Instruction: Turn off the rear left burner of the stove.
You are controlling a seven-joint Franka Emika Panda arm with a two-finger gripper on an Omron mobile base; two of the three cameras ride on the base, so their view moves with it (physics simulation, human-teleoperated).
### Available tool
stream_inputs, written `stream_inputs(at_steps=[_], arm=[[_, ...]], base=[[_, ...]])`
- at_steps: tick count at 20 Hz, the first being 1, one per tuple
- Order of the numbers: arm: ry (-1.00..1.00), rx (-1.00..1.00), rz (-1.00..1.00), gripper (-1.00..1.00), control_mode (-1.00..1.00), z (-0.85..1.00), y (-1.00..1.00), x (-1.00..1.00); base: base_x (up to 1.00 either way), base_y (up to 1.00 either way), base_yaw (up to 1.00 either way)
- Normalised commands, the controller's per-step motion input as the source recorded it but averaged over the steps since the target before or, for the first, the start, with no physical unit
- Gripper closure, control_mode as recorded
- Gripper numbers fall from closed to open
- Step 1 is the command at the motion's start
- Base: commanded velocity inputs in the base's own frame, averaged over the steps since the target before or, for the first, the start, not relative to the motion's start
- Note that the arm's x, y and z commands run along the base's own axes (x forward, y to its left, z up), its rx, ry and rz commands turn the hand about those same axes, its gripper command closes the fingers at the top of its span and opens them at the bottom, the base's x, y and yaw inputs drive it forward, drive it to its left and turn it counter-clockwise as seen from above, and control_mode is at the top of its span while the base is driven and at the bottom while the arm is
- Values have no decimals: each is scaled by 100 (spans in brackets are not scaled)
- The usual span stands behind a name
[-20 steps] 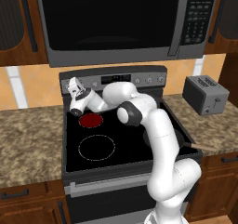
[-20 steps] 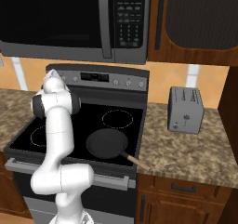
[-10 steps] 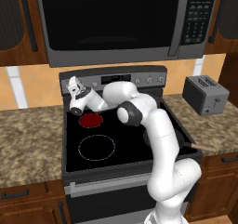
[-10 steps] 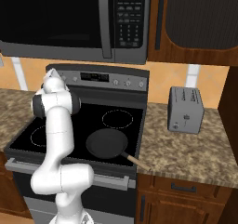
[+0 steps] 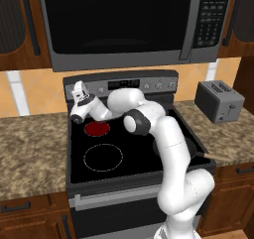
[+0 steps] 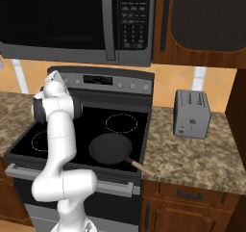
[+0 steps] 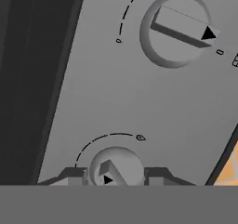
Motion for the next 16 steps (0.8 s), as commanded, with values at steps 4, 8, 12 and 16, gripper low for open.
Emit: stream_inputs(at_steps=[4, 8, 12, 16], arm=[[0, 27, -5, 100, -100, 0, 0, 0], [-1, 33, -1, 100, -100, 0, -4, 0], [-2, 27, 2, 100, -100, -4, -1, 0], [0, 21, 0, 100, -100, -1, -3, 0]], base=[[0, 0, 0], [0, 0, 0], [0, 0, 0], [0, 0, 0]])
